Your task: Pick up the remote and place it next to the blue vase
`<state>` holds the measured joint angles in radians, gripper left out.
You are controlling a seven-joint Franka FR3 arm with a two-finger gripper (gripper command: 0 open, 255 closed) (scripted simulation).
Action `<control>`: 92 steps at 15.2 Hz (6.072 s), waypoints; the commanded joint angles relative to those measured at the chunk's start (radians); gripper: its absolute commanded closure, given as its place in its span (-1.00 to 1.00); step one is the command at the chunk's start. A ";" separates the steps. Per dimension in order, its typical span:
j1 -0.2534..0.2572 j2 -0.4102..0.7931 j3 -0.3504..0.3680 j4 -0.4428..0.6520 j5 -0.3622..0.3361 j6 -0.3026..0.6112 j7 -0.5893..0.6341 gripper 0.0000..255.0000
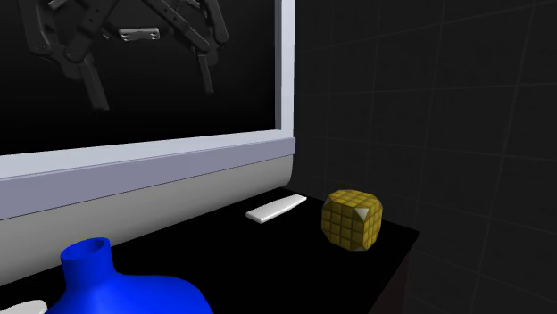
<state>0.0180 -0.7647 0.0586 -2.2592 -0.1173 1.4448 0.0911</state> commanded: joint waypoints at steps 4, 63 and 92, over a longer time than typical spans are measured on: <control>-0.033 0.088 -0.004 0.003 0.005 0.085 0.067 -1.00; -0.358 1.295 -0.204 0.668 0.202 0.660 0.620 1.00; -0.359 1.206 -0.213 0.884 0.184 0.355 0.633 1.00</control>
<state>-0.3402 0.4389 -0.1544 -1.3948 0.0668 1.8175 0.7237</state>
